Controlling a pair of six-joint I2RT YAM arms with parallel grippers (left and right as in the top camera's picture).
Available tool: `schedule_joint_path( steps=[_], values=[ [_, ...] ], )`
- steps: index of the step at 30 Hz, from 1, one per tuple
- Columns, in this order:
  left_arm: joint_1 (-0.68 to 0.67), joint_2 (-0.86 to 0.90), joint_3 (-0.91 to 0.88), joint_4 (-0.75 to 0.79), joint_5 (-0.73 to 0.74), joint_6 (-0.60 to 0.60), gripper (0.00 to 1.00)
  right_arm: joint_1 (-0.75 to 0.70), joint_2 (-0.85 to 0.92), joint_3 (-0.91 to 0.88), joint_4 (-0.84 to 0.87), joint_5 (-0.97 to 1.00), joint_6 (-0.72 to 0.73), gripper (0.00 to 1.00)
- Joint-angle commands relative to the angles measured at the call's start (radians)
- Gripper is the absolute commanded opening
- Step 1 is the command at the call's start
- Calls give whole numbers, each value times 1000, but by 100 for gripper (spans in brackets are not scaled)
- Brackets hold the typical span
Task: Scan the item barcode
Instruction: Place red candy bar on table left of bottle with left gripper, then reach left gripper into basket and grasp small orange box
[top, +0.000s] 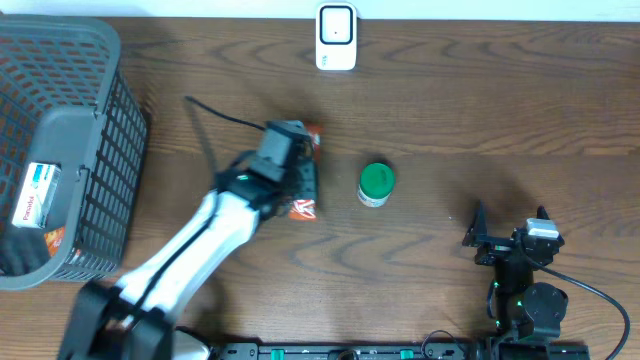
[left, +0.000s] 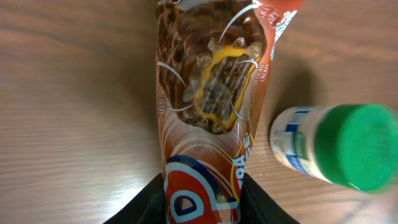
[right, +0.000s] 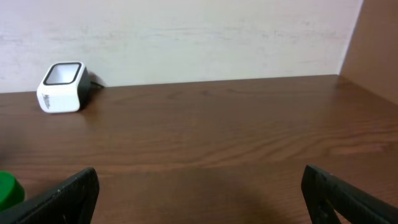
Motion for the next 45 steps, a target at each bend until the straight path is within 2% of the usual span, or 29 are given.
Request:
schedule_joint_path(
  steps=[1, 2, 3, 4, 7, 11, 14, 18, 20, 23, 27, 31, 36, 42, 45],
  values=[
    [-53, 114, 2, 55, -55, -58, 36, 6, -6, -1, -3, 2, -11, 99],
    [-66, 141, 2, 74, -59, -50, 42, 6, -6, -1, -3, 2, -11, 99],
    [-75, 160, 2, 88, -72, -36, 60, 6, -6, -1, -3, 2, -11, 99],
    [-79, 171, 2, 93, -102, -28, 71, 6, -6, -1, -3, 2, -11, 99],
    [-55, 140, 22, 70, -150, -7, 85, 6, -6, -1, -3, 2, -11, 99],
    [4, -1, 170, -54, -100, 95, 92, 6, -6, -1, -3, 2, -11, 99],
    [63, -138, 389, -217, -137, 187, 93, 6, -6, -1, -3, 2, -11, 99],
    [198, -252, 675, -386, -335, 235, 98, 6, -6, -1, -3, 2, -11, 99],
    [308, -274, 779, -455, -351, 274, 98, 6, -6, -1, -3, 2, -11, 99],
    [526, -274, 859, -567, -351, 256, 98, 6, -6, -1, -3, 2, -11, 99],
    [844, -233, 850, -687, -345, 137, 98, 6, -6, -1, -3, 2, -11, 99],
    [1092, -130, 820, -818, -235, 79, 98, 6, -6, -1, -3, 2, -11, 99],
    [1196, -46, 759, -818, -198, 98, 98, 6, -6, -1, -3, 2, -11, 99],
    [1210, -13, 590, -755, -283, 212, 98, 6, -6, -1, -3, 2, -11, 99],
    [1210, -14, 466, -699, -282, 325, 98, 6, -6, -1, -3, 2, -11, 99]
  ],
)
